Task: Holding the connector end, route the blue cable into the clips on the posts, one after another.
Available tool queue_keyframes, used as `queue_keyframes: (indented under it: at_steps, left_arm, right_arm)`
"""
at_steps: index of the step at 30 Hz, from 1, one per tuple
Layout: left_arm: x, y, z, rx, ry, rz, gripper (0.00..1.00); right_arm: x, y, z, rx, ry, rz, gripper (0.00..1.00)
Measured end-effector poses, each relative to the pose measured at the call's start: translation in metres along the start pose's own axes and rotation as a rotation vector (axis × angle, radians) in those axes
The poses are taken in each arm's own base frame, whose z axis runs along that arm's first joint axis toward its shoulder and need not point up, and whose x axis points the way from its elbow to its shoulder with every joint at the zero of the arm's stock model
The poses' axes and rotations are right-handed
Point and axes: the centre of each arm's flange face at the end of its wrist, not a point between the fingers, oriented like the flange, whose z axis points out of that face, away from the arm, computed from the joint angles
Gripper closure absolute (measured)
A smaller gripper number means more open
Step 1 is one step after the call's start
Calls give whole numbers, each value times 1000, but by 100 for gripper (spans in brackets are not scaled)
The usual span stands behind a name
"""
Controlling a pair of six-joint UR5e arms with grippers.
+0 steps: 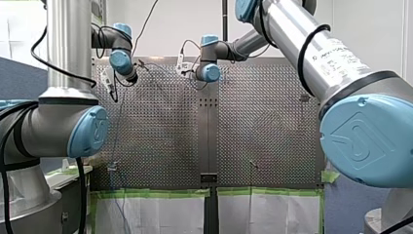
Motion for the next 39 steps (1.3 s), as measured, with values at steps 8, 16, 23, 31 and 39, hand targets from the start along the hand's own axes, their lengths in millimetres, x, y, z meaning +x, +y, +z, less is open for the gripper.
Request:
queue_keyframes:
  at_steps: [8,16,23,31,39]
  left_arm:
    - [8,4,-29,-13,36,13,0]
    - [0,-3,-54,0,24,26,0]
    - [-21,-16,-75,35,-27,55,0]
    - [-26,-19,-79,42,-42,120,0]
    - [-23,-16,-84,18,-6,204,0]
  right_arm:
    - [0,-3,0,3,-2,9,100]
    - [-1,-4,-1,4,-2,12,100]
    - [-1,-3,-1,3,-4,12,100]
    - [0,0,0,-2,-4,11,100]
    - [0,4,0,-9,1,10,100]
